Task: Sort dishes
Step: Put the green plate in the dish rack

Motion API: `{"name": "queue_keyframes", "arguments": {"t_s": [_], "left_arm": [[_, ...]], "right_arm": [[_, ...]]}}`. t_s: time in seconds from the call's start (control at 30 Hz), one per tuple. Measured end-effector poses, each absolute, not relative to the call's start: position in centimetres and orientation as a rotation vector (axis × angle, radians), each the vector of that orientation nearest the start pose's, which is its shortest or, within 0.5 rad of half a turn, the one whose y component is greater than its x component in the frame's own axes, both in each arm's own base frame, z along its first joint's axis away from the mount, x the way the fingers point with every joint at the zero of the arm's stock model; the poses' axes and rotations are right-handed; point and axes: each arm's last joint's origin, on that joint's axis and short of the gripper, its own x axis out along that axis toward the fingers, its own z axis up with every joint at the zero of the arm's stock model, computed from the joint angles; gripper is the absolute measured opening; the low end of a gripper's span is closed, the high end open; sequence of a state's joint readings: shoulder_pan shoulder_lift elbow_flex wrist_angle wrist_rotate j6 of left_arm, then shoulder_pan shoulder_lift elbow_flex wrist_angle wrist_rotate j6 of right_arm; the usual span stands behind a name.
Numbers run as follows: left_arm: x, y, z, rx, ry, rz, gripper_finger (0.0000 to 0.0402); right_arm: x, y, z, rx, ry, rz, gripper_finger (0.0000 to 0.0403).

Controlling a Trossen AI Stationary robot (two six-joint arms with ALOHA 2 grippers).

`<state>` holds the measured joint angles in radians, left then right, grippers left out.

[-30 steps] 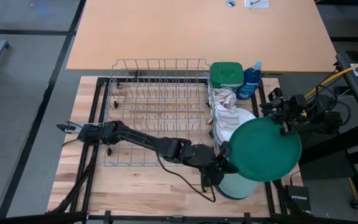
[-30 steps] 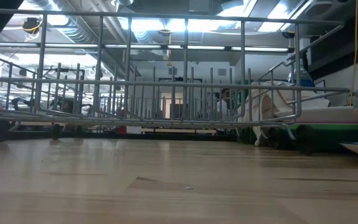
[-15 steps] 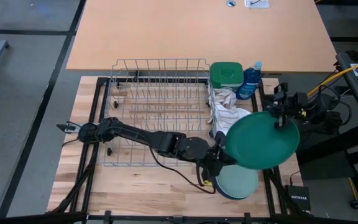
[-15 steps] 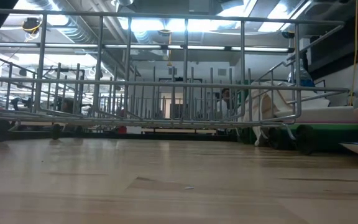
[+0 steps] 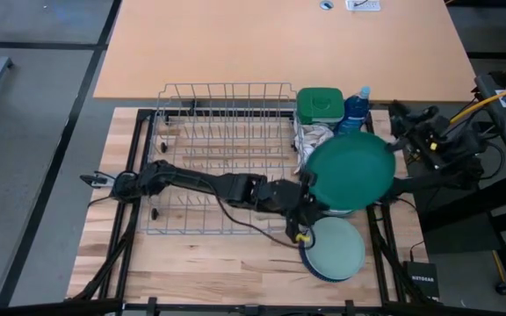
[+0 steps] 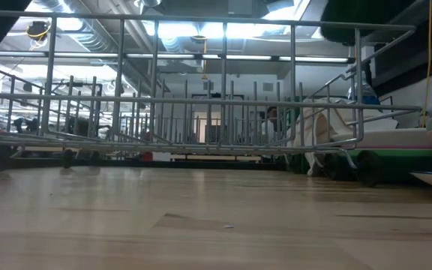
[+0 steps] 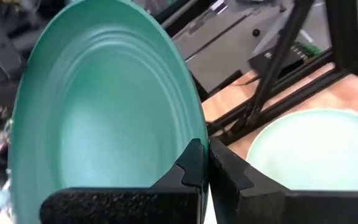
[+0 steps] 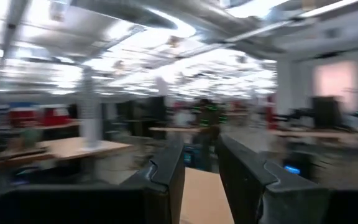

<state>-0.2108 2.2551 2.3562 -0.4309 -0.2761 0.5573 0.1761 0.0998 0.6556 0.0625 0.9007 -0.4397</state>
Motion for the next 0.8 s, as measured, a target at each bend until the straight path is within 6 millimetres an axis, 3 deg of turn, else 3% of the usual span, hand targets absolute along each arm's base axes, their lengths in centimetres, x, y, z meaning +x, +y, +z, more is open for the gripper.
{"name": "queue_keyframes", "arguments": {"t_s": [0.27,0.5,0.8], "left_arm": [[51.1,-6.2,36.2,0.493,0.35,0.072,0.0001],[51.2,-3.0,36.7,0.397,0.349,0.169,0.0],[49.7,2.0,39.4,0.111,0.259,0.375,0.0]], "right_arm": [[-0.2,-2.7,36.2,-0.085,-0.275,-1.061,0.0099],[-0.7,-2.9,36.6,-0.105,-0.249,-1.129,0.0099],[-0.6,-2.9,36.5,-0.152,-0.206,-1.139,0.0099]]}}
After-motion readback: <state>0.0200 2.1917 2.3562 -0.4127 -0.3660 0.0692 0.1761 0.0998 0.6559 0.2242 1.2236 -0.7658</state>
